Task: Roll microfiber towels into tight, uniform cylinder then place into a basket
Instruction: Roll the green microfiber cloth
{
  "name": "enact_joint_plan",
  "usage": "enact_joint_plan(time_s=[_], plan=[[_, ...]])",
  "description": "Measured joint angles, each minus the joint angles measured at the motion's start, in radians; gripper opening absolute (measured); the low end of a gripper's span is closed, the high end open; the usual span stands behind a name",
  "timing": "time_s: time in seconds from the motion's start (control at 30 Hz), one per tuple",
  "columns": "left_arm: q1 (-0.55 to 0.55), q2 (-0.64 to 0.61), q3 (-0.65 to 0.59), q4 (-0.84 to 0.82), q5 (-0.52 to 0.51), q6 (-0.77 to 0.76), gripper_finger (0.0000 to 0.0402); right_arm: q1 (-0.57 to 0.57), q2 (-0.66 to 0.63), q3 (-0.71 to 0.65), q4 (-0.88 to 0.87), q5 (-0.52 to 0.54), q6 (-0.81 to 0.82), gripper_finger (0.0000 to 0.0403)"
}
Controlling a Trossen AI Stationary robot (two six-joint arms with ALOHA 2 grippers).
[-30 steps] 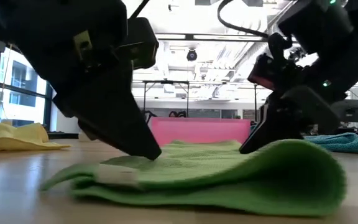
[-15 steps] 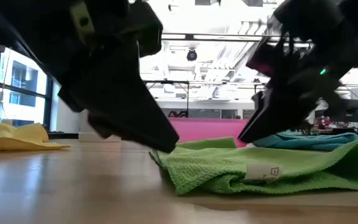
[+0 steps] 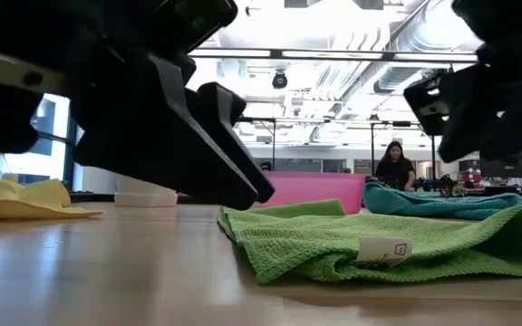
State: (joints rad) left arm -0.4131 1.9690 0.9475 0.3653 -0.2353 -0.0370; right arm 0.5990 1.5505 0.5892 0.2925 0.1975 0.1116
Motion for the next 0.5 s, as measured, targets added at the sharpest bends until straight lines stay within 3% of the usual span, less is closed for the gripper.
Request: enact_joint_plan(time_s=[0.27,0.5], plan=[[-0.03,0.0,0.043,-0.003,0.015,0.158,0.0176,0.05,0.0,0.0,-0.011,0.001,-0.067,0.0172],[-0.039,0.0,0.046,-0.01,0.015,0.351,0.0196,0.054,0.0,0.0,-0.027,0.002,-0.101,0.0179]])
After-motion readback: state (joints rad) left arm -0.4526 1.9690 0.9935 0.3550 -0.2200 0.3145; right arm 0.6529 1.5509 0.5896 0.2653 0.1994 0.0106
